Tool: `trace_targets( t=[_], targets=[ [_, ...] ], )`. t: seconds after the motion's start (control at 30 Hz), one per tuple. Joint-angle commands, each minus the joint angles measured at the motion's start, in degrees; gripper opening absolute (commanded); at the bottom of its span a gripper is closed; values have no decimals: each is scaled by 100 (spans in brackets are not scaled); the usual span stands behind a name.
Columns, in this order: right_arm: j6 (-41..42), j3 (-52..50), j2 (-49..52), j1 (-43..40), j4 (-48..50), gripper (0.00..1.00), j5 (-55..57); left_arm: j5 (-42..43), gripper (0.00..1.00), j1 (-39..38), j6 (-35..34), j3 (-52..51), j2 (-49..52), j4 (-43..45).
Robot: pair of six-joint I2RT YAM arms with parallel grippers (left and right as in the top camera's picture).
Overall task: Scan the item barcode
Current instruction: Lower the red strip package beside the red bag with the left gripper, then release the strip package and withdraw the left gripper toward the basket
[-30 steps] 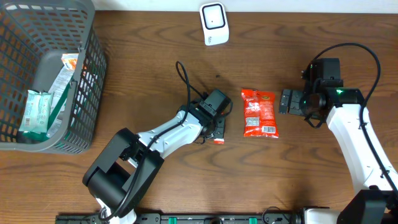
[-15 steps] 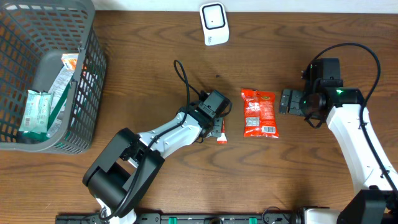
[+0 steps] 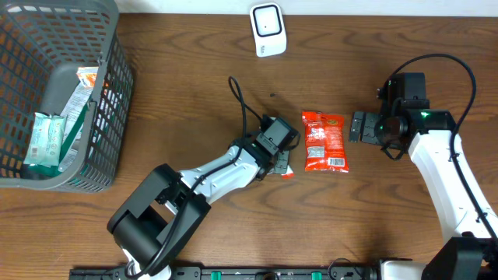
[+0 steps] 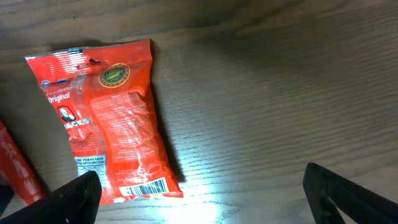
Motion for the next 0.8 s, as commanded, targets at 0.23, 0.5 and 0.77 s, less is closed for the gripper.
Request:
trace_targets(
  t=[0.23, 0.5, 0.77],
  targets=[
    [4, 44, -7, -22, 9, 99, 52, -485, 10, -13, 103, -68, 46, 79],
    [4, 44, -7, -24, 9, 99, 52, -870, 10, -13, 28, -68, 59, -52],
    [4, 44, -7, -22, 9, 99, 52, -868, 10, -13, -205, -68, 361, -42]
  ],
)
